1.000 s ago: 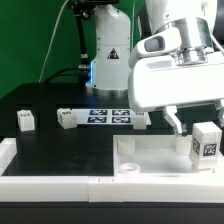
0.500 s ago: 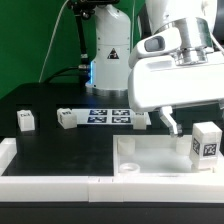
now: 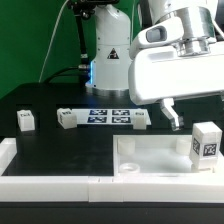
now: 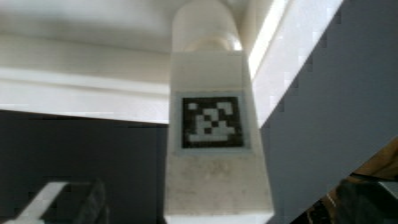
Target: Assemble one leg
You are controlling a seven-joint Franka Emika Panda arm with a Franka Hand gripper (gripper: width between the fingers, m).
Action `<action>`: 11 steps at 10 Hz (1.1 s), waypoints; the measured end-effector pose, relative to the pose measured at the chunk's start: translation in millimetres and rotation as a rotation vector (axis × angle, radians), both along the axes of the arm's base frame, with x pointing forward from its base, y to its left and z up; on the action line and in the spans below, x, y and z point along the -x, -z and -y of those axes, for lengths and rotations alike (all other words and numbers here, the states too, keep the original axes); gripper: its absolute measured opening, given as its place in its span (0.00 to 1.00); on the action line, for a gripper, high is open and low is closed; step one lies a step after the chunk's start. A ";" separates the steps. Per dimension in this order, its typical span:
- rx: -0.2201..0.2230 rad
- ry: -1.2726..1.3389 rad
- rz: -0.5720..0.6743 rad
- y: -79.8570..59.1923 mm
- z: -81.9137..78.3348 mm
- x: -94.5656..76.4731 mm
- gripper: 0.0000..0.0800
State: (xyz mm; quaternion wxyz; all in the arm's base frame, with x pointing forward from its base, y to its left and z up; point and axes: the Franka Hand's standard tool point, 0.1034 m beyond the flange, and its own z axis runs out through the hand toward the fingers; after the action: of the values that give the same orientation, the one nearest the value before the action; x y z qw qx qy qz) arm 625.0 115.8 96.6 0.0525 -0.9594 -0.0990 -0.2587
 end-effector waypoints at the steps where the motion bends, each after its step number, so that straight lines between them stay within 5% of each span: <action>1: -0.001 -0.001 -0.009 0.7 -0.7 0.8 0.81; 7: 0.005 -0.098 -0.586 0.1 -8.0 17.5 0.81; 11: 0.003 -0.096 -0.580 -0.3 -7.3 11.4 0.81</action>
Offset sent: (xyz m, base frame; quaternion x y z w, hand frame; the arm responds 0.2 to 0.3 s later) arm 0.0049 -0.0113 -0.0051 -0.0016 -0.2650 -0.0165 0.9641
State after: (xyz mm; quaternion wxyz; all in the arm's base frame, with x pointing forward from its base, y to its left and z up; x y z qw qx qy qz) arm 613.7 123.0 96.9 0.0894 -0.9876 -0.1256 0.0293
